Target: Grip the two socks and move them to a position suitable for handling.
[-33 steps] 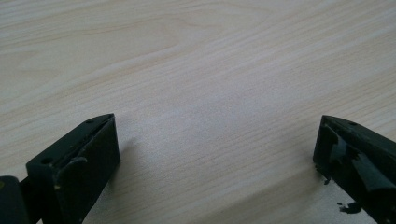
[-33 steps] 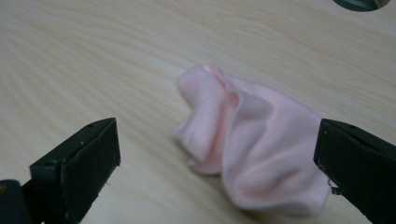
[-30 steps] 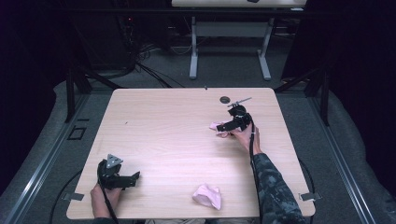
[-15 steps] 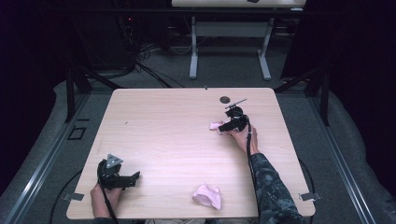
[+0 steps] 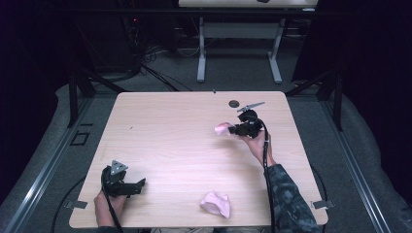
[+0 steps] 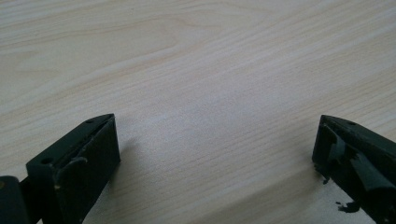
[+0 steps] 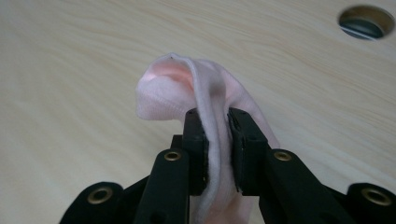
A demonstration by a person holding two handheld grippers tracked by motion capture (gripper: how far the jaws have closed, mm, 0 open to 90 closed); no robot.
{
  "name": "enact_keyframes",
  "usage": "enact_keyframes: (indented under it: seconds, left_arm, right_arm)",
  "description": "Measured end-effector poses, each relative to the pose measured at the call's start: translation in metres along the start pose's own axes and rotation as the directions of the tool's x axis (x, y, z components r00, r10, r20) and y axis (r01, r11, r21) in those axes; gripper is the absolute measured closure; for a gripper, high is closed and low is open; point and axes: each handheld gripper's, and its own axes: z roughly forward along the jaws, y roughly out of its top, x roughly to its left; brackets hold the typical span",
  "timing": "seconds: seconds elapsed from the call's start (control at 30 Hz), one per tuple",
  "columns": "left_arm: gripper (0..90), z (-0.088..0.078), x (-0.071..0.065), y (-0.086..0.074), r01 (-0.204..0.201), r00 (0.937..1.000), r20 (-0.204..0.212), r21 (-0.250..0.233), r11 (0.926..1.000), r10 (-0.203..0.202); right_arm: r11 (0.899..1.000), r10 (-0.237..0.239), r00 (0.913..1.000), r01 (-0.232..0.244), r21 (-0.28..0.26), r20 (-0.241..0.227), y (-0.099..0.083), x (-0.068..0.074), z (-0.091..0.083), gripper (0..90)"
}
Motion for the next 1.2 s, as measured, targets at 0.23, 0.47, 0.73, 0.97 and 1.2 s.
enact_keyframes:
  seconds: [0.23, 0.47, 0.73, 0.97, 1.2]
  left_arm:
    - [0.5, 0.0, 0.0, 0.0, 0.0, 1.0, -0.001, 0.0, 1.0, 0.0]
    - [0.5, 0.0, 0.0, 0.0, 0.0, 1.0, -0.001, -0.001, 1.0, 0.0]
    - [0.5, 0.0, 0.0, 0.0, 0.002, 1.0, -0.002, -0.001, 1.0, -0.002]
    - [0.5, 0.0, 0.0, 0.0, -0.003, 1.0, -0.004, 0.001, 1.0, 0.003]
    - [0.3, 0.001, -0.002, 0.001, 0.019, 0.9995, -0.026, 0.004, 0.9998, -0.019]
  right_arm:
    - [0.99, -0.139, 0.9828, 0.14, -0.005, -0.121, -0.03, 0.062, -0.031, 76.9]
    - [0.973, -0.203, 0.9691, 0.215, 0.083, -0.141, -0.064, 0.092, -0.011, 75.9]
    - [0.948, -0.253, 0.9625, 0.267, 0.173, -0.099, -0.079, 0.099, 0.012, 66.8]
    - [0.956, -0.246, 0.9657, 0.256, 0.14, -0.083, -0.077, 0.095, 0.004, 18.8]
    - [0.975, -0.21, 0.9742, 0.215, 0.055, -0.083, -0.079, 0.093, -0.038, 4.3]
